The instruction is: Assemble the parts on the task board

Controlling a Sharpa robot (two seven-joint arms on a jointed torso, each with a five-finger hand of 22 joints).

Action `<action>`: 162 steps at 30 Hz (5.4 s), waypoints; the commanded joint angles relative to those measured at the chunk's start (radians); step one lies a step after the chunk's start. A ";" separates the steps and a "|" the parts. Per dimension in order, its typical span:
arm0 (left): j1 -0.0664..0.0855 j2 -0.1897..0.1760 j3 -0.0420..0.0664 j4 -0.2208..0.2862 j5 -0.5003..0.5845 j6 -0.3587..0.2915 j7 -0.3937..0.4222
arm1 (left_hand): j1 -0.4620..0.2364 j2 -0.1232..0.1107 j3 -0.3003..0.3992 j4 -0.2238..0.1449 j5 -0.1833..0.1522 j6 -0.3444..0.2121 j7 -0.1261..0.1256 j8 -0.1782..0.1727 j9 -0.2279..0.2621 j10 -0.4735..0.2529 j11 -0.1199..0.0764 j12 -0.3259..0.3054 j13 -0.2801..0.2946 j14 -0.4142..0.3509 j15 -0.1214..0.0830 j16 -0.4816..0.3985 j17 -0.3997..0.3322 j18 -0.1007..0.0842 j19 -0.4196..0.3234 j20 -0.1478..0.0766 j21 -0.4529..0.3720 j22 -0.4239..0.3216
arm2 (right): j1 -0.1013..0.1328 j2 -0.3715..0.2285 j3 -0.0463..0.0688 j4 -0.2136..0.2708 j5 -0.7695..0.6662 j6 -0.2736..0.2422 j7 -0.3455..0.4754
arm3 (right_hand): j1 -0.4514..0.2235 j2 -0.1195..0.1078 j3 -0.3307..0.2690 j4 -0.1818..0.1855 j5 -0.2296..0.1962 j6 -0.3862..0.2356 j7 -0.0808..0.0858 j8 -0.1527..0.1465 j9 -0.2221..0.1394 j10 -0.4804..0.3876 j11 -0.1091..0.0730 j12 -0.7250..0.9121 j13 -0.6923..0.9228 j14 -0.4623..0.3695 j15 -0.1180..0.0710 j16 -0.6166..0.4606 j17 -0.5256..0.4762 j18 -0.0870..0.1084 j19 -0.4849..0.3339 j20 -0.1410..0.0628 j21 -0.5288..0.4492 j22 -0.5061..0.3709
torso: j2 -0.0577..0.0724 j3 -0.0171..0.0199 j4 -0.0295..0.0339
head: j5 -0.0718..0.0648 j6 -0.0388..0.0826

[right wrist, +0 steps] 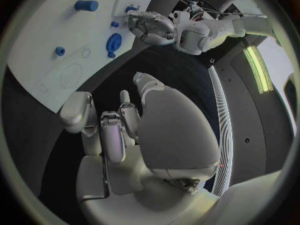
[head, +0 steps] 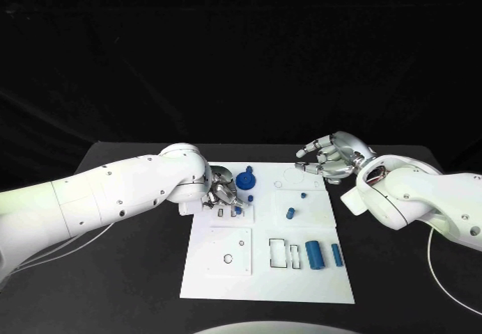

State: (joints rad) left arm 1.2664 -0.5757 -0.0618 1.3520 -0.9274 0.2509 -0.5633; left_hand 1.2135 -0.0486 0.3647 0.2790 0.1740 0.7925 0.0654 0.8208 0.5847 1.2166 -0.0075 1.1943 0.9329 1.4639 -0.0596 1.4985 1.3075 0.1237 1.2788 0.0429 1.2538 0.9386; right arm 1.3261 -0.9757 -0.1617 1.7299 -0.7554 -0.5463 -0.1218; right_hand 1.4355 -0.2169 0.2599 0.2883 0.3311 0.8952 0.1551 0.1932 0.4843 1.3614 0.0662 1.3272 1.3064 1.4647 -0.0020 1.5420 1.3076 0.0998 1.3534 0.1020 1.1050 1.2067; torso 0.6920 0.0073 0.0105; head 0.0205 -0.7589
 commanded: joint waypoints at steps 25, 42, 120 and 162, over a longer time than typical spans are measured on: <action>-0.001 -0.091 0.007 0.069 0.148 -0.091 0.110 | 0.049 -0.064 0.384 -0.109 -0.003 -0.041 0.009 0.034 0.072 -0.022 0.008 -0.018 -0.033 0.060 0.000 -0.005 0.099 -0.001 -0.025 0.007 0.006 -0.003 | -0.006 0.003 0.000 -0.006 -0.020 0.002 0.012 | -0.003 0.008 0.010 -0.001 0.004 0.003 -0.001 0.007 0.001 -0.008 0.002 -0.006 -0.003 0.084 -0.003 -0.004 0.171 0.009 -0.008 -0.003 -0.008 -0.004 | 0.000 0.0017 0.0014 | 0.005 -0.006; -0.015 -0.114 0.000 0.124 -0.064 -0.136 0.089 | -0.022 -0.137 0.546 -0.204 0.026 -0.003 -0.001 0.045 0.101 0.047 -0.004 0.032 0.035 0.070 -0.011 0.006 0.118 -0.007 -0.002 -0.001 0.035 0.038 | -0.007 -0.001 -0.001 -0.002 -0.030 -0.023 0.027 | -0.006 0.007 0.014 -0.001 0.003 0.000 -0.001 0.008 0.001 -0.031 0.002 -0.032 -0.030 0.079 -0.003 -0.010 0.154 0.013 -0.017 -0.003 -0.027 -0.018 | 0.001 0.0012 -0.0005 | 0.013 -0.016; -0.035 -0.075 -0.016 0.121 -0.152 -0.079 0.009 | -0.156 -0.150 0.561 -0.234 0.157 0.048 -0.028 0.072 0.142 0.114 -0.026 0.076 0.095 0.071 -0.028 0.006 0.120 -0.019 0.033 -0.017 0.070 0.099 | -0.007 -0.001 -0.001 0.001 -0.045 -0.038 0.044 | -0.011 0.002 0.029 -0.002 0.003 -0.001 -0.002 0.017 0.004 -0.056 0.001 -0.064 -0.064 0.069 -0.005 -0.028 0.114 0.021 -0.035 -0.005 -0.073 -0.049 | 0.001 0.0016 -0.0010 | 0.019 -0.034; -0.036 -0.054 -0.018 0.099 -0.144 -0.056 -0.001 | -0.246 -0.138 0.369 -0.133 0.129 0.072 -0.042 0.056 0.157 0.117 -0.036 0.084 0.106 0.071 -0.037 0.006 0.119 -0.021 0.038 -0.027 0.066 0.104 | -0.008 -0.004 -0.001 0.003 -0.045 -0.035 0.046 | -0.029 0.001 0.032 0.001 0.002 -0.003 -0.003 0.021 0.005 -0.055 0.001 -0.066 -0.068 0.068 -0.005 -0.031 0.110 0.022 -0.036 -0.006 -0.084 -0.055 | 0.001 0.0015 -0.0004 | 0.016 -0.042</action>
State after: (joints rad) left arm 1.2371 -0.6351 -0.0750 1.4483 -1.0812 0.1595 -0.5609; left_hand 0.9798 -0.1861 0.7416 0.1453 0.3094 0.8561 0.0244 0.8808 0.7442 1.3318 -0.0372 1.2733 1.0379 1.4668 -0.0911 1.4986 1.3074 0.1079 1.3115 0.0215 1.3194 1.0412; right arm 1.3192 -0.9792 -0.1623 1.7311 -0.7885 -0.5871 -0.0847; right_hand 1.4170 -0.2170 0.2846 0.2882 0.3311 0.8951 0.1551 0.2087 0.4874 1.3113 0.0663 1.2674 1.2400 1.4647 -0.0020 1.5171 1.3078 0.1155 1.3249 0.0984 1.0242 1.1528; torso 0.6928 0.0086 0.0097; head 0.0371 -0.8003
